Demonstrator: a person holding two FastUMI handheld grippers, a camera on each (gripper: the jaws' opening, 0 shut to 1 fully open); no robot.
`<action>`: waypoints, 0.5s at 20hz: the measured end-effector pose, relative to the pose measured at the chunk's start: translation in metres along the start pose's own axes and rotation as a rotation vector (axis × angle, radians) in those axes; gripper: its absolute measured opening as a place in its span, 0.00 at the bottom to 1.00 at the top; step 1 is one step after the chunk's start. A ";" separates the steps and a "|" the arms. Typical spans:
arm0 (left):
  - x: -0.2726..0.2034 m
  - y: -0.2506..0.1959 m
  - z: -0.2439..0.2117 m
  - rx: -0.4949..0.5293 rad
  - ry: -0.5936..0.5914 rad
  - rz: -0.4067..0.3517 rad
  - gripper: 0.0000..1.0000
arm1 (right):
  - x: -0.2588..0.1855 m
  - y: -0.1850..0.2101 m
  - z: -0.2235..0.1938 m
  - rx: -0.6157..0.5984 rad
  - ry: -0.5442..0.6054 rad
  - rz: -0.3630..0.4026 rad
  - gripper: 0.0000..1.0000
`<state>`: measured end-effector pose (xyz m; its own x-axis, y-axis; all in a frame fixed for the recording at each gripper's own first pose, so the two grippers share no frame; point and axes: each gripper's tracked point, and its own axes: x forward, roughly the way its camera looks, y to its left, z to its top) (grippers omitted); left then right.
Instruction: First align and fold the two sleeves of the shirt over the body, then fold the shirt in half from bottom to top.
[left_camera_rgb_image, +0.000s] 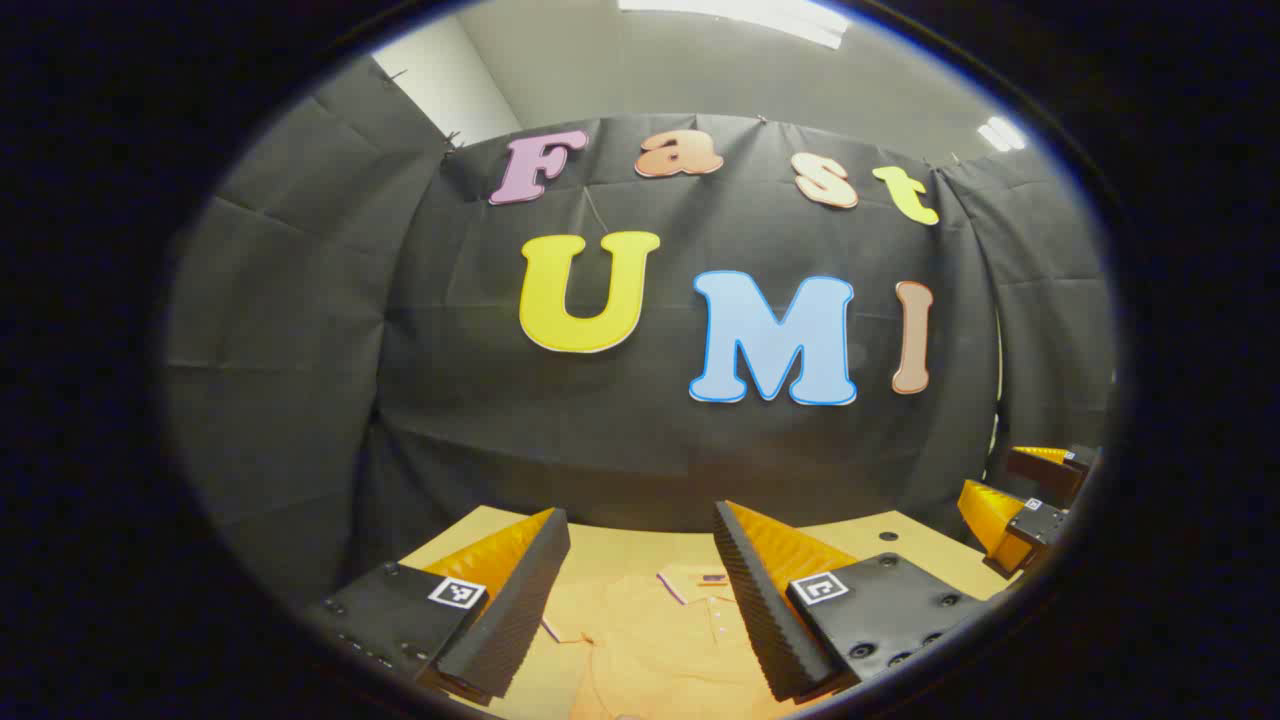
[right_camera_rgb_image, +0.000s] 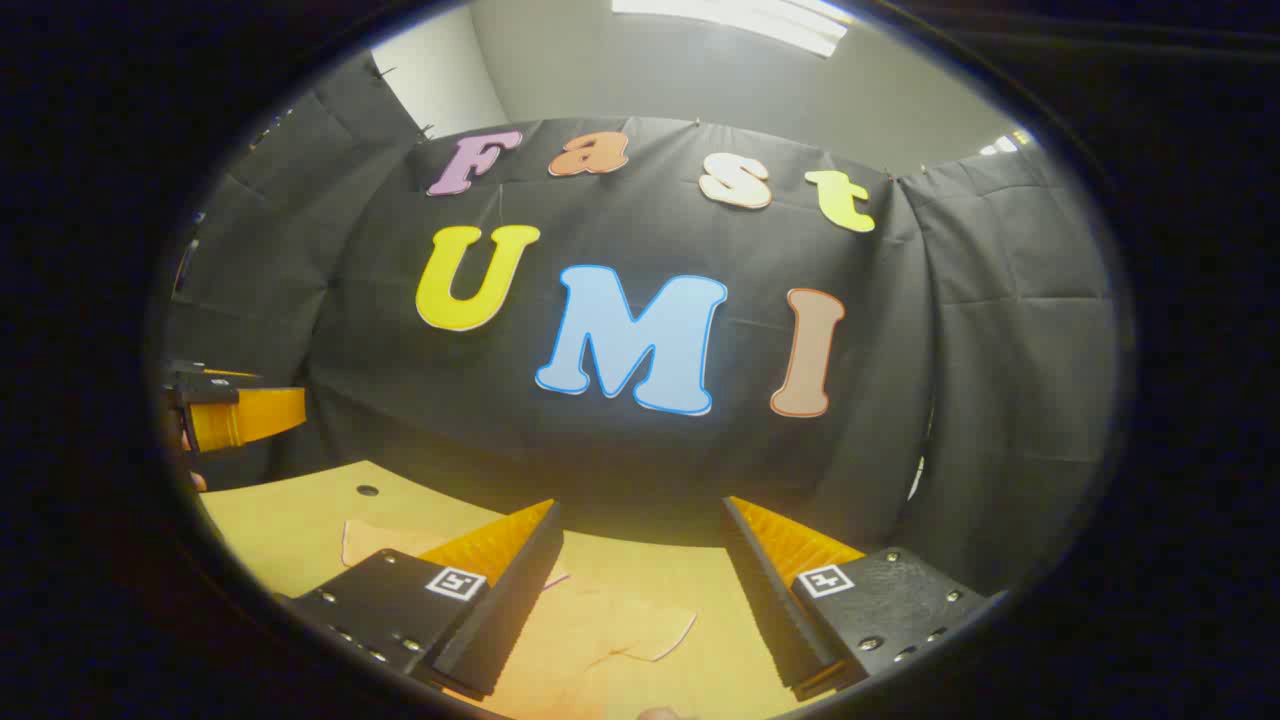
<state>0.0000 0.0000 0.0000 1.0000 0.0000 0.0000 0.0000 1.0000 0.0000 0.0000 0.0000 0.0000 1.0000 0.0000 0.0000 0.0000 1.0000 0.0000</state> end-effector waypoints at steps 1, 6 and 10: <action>0.002 0.000 -0.001 0.006 0.004 -0.001 0.94 | -0.001 0.000 -0.001 0.001 0.004 -0.003 0.97; 0.003 0.005 -0.006 0.001 0.010 0.007 0.95 | 0.001 -0.002 -0.005 0.014 0.019 -0.015 0.97; 0.003 0.008 -0.008 -0.001 0.013 0.022 0.94 | 0.004 -0.004 -0.010 0.029 0.033 -0.017 0.97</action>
<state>0.0026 0.0076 -0.0078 0.9997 0.0218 -0.0130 -0.0218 0.9998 -0.0005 0.0040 -0.0038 -0.0102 0.9993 -0.0165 -0.0328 0.0175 0.9994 0.0283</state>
